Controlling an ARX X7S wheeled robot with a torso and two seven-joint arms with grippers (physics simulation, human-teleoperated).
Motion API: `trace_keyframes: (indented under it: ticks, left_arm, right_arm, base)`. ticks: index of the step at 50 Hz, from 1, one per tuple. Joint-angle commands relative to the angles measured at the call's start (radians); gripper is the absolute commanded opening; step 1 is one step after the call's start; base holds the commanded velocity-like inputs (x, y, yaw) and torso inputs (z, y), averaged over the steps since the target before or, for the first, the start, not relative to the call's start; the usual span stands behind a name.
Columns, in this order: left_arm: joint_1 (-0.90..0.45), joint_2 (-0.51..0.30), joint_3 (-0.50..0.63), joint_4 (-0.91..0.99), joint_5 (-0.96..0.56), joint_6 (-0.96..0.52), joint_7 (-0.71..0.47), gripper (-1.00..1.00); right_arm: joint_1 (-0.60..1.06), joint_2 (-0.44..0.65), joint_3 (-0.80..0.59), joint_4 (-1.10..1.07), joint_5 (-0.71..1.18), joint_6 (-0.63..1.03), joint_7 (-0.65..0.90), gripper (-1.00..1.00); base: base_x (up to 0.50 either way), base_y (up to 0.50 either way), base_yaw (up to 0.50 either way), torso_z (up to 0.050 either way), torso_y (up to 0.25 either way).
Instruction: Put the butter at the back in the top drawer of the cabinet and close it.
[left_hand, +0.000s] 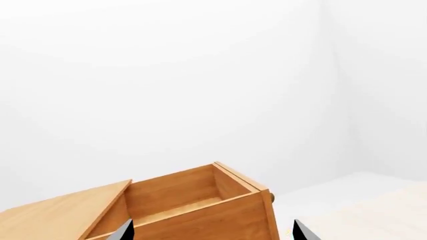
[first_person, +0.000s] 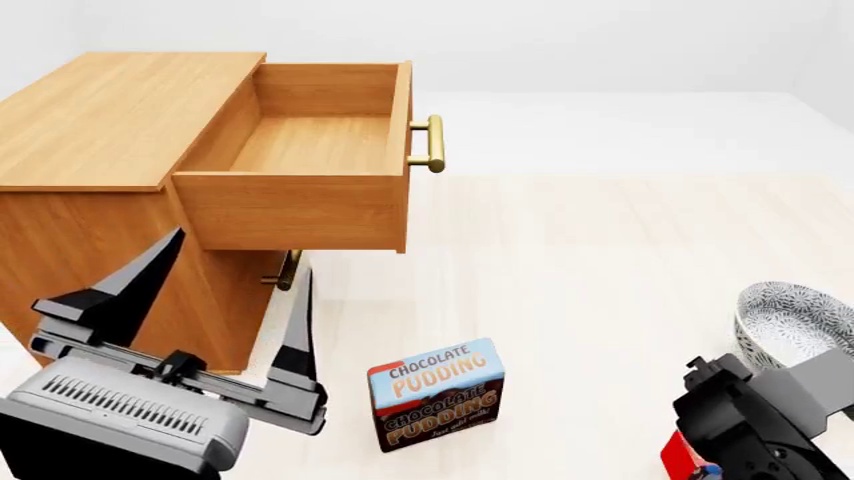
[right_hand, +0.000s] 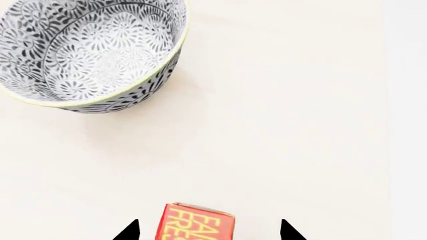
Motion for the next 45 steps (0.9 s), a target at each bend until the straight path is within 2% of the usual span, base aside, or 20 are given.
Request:
trace_keyframes:
  ticks: [1, 45]
  left_arm:
    - [0.005, -0.002, -0.002, 0.007, 0.004, -0.004, -0.001, 1.0]
    - [0.008, 0.011, -0.021, 0.017, -0.014, -0.033, 0.005, 1.0]
  right_arm:
    - [-0.009, 0.002, -0.016, 0.022, -0.01, -0.023, -0.019, 1.0]
    - [0.0, 0.014, -0.052, 0.186, -0.026, -0.103, -0.105, 1.0]
  base:
    - [0.0, 0.0, 0.0, 0.0, 0.0]
    - [0.0, 0.0, 0.0, 0.0, 0.0]
